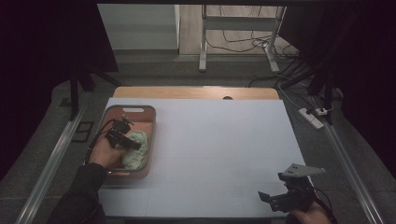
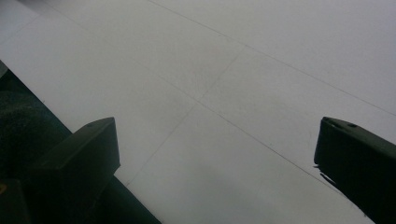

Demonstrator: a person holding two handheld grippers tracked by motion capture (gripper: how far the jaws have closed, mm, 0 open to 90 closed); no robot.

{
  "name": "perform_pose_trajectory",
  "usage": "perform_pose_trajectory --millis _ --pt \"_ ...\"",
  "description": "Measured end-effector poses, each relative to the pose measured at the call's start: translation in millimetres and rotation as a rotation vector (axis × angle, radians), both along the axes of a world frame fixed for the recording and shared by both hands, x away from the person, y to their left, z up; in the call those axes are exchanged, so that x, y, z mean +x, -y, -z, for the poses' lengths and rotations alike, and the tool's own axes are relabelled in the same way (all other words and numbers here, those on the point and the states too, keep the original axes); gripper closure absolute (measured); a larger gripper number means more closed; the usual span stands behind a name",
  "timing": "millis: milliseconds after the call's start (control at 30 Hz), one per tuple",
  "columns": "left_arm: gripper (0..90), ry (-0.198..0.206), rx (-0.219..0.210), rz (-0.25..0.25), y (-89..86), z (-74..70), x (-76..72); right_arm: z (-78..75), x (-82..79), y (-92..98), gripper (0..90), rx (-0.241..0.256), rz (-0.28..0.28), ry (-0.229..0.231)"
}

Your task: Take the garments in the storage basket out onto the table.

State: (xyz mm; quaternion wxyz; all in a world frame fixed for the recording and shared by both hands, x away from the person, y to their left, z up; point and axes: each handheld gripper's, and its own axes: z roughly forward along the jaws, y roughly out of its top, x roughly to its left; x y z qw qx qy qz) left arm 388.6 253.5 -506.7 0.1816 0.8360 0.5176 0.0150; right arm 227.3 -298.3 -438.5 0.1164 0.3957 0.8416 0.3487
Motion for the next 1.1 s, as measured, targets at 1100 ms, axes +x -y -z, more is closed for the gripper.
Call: perform_pose_trajectory --millis 1100 --pt "75.1 0.14 -0.117 -0.06 -17.2 -47.9 -13.5 -0.5 -1.3 -0.2 0.4 -0.001 -0.016 0.012"
